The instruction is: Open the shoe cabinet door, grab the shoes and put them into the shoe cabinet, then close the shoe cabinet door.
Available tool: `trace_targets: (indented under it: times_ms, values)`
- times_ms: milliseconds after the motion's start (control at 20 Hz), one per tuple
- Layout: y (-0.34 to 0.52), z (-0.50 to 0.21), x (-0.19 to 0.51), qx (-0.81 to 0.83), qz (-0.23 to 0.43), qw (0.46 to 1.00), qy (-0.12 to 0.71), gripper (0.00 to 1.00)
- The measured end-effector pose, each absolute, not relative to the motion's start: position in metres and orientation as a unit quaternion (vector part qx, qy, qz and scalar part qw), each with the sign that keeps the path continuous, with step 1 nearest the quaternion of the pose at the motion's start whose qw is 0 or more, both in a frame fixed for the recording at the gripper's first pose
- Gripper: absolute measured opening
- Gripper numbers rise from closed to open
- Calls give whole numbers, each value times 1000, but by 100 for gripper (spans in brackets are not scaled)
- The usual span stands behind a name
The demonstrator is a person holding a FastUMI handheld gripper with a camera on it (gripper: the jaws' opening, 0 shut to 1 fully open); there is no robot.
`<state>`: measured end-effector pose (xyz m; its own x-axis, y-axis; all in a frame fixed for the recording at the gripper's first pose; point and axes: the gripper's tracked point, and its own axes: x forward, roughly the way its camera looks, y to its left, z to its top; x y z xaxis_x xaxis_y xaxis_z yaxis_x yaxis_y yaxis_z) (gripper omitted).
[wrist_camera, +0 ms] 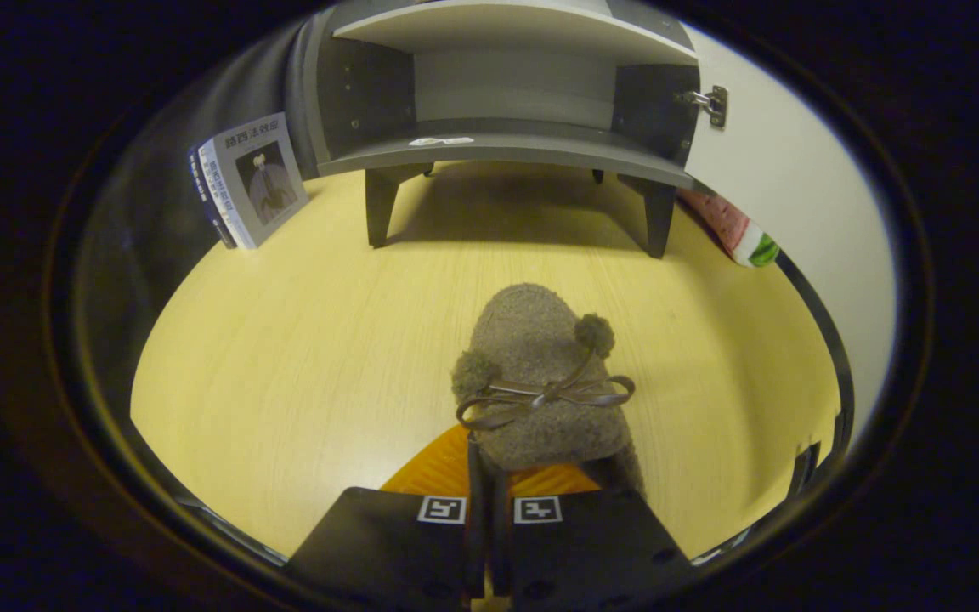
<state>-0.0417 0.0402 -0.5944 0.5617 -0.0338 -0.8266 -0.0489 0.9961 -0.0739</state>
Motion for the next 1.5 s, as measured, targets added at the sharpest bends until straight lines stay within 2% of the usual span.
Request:
trace_targets:
  times_ms: [450,900,1150,1500]
  values:
    - [42,-544,-34,-40,20,902,429,6]
    - [34,-375,6,-31,48,939,338,5]
    - [32,-299,54,-44,48,959,276,5]
    - [40,-237,159,-50,15,976,212,5]
